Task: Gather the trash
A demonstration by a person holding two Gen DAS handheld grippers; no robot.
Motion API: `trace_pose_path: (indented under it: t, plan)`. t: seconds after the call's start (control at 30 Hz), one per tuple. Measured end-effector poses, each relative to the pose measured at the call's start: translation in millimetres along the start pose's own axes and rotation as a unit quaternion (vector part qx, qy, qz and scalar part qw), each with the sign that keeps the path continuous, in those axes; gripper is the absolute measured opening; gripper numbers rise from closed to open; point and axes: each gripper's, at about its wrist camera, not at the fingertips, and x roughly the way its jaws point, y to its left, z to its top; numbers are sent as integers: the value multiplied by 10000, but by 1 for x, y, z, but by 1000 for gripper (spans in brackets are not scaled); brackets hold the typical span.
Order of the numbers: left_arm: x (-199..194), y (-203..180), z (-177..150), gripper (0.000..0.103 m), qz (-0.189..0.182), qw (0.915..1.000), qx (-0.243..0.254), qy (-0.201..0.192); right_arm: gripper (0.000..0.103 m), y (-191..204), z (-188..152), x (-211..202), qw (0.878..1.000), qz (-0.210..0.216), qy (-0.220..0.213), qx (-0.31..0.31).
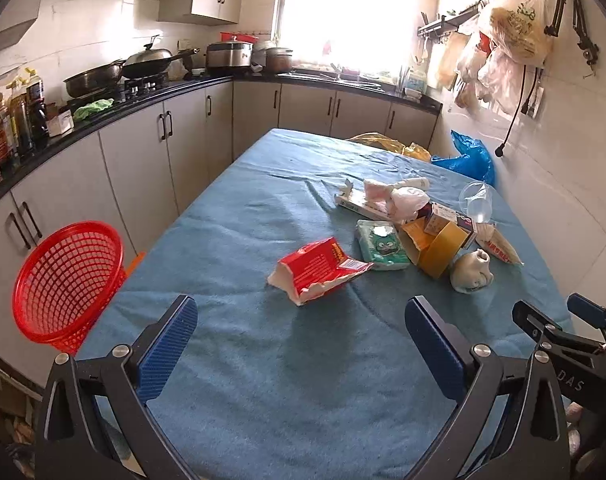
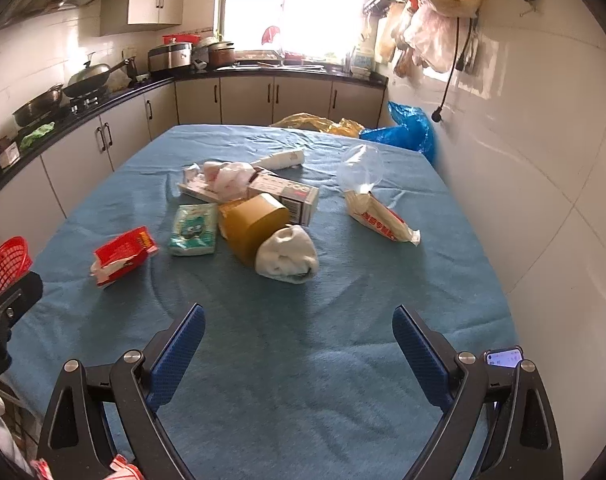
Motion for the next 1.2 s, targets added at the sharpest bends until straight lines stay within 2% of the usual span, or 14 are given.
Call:
trace_pose_path:
  t: [0.4,0.63,1.2]
  plan:
    - [-24,9,-15,103,135,9995,9,-280,97,17,-11,-21,9997,-15,-117,-204]
    - [-32,11,-27,103,104,9994,36,-315,97,28,-20,-37,9987,-105,-271,-428]
    - [-37,17,-39,103,-9,9995,-46,-320,97,27,-26,-56,9969,-340,-473,-534]
